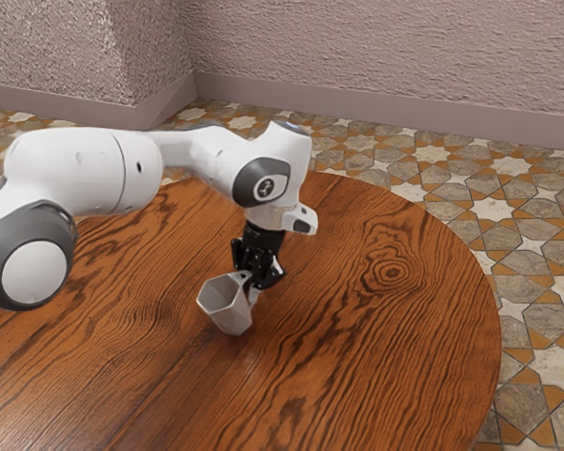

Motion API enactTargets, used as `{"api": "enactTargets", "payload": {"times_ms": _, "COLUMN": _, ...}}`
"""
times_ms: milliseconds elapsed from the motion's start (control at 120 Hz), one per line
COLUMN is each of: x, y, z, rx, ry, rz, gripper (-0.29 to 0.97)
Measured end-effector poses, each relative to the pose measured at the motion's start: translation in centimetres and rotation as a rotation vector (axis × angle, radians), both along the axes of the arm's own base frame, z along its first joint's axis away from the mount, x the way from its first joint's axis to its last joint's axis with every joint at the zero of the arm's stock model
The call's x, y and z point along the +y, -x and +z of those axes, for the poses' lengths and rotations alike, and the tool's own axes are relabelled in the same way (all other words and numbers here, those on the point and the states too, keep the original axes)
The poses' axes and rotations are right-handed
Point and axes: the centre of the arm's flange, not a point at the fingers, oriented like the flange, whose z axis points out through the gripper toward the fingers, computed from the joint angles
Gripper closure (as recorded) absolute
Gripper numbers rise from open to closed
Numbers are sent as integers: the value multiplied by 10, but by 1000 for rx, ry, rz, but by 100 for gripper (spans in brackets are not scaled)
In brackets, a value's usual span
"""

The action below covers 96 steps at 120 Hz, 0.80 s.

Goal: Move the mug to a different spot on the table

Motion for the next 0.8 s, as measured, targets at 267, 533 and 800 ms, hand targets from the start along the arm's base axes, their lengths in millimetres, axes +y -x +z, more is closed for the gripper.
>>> {"api": "enactTargets", "payload": {"times_ms": 267, "x": 37, "y": -25, "z": 9, "rx": 44, "ry": -32, "rz": 87, "gripper": 65}}
{"api": "enactTargets", "payload": {"times_ms": 533, "x": 53, "y": -56, "z": 7, "rx": 18, "ry": 8, "rz": 149, "gripper": 66}}
{"api": "enactTargets", "payload": {"times_ms": 800, "x": 53, "y": -67, "z": -8, "rx": 2, "ry": 22, "rz": 177, "gripper": 65}}
